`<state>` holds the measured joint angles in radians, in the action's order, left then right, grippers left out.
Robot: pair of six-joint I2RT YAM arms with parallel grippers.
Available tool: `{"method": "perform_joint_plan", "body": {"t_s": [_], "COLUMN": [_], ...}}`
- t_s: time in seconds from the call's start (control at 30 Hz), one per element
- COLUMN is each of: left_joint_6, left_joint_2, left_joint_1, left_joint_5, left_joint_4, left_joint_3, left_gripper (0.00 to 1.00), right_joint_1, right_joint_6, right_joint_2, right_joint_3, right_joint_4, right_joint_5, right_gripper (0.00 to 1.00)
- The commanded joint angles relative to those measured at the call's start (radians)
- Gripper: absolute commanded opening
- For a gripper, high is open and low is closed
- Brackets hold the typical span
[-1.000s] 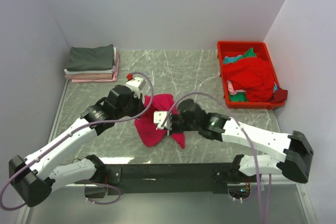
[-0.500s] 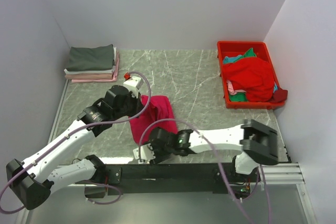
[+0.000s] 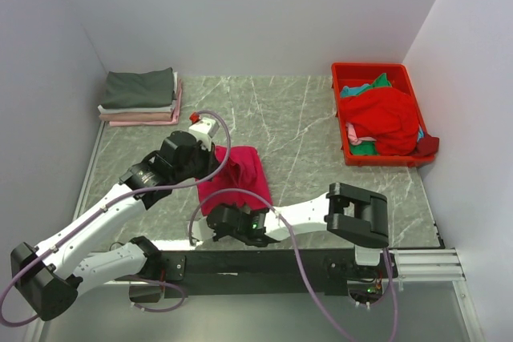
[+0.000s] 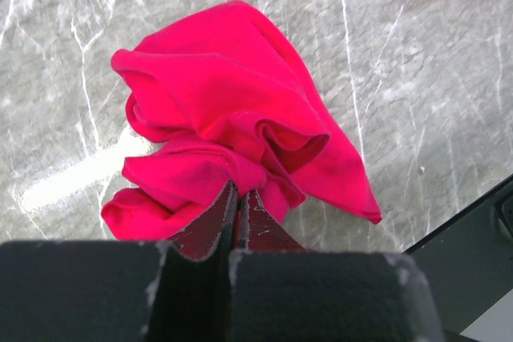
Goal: Fold and stack the t-shirts
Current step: Flatten the tshirt out
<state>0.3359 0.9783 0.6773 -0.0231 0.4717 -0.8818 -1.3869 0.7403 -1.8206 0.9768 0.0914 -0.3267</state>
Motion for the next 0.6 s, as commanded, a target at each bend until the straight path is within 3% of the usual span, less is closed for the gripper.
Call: {"method": "perform_joint_plan", "body": {"t_s": [0.0,0.2,0.23,0.27,0.3,0.33,0.4,0.57], "left_joint_6": [0.005,-0.009,-0.012,-0.014,-0.014,-0.012,-0.009,-0.009], "left_joint_2": [-0.024,-0.027,-0.027,-0.026,-0.023,-0.023,-0.020,-0.021], "left_joint_1": [-0.005,-0.010,-0.012,-0.012,-0.013,-0.015,-0.015,-0.013], "left_joint_5": [0.015,0.015,0.015,0.015,0.015,0.015,0.025,0.041], "left_joint_4": [-0.053,-0.047,-0.045,-0.045,-0.044,-0.044,-0.044,-0.038], "left_joint_3": [0.004,-0.003,-0.005,-0.009,-0.012,-0.013,-0.014,-0.022], "left_gripper": [0.00,0.00,0.00,0.01,0.00,0.00,0.00,0.00], "right_joint_1": [0.002,0.014,0.018,0.025,0.043,0.058,0.098,0.158], "right_joint_6": [-0.008,0.003,0.008,0.010,0.011,0.014,0.008,0.079], "right_joint_2": [0.098,0.308,0.334,0.336,0.314,0.304,0.284,0.239], "right_joint_3": [-0.024,-0.029,-0.029,-0.029,-0.014,-0.004,0.025,0.028], "right_joint_4": [0.061,-0.147,-0.156,-0.156,-0.153,-0.156,-0.156,-0.107], "right_joint_5": [-0.022,0.227,0.238,0.230,0.195,0.190,0.230,0.284], "right_gripper": [0.00,0.00,0.04,0.17,0.46,0.52,0.61,0.63]}}
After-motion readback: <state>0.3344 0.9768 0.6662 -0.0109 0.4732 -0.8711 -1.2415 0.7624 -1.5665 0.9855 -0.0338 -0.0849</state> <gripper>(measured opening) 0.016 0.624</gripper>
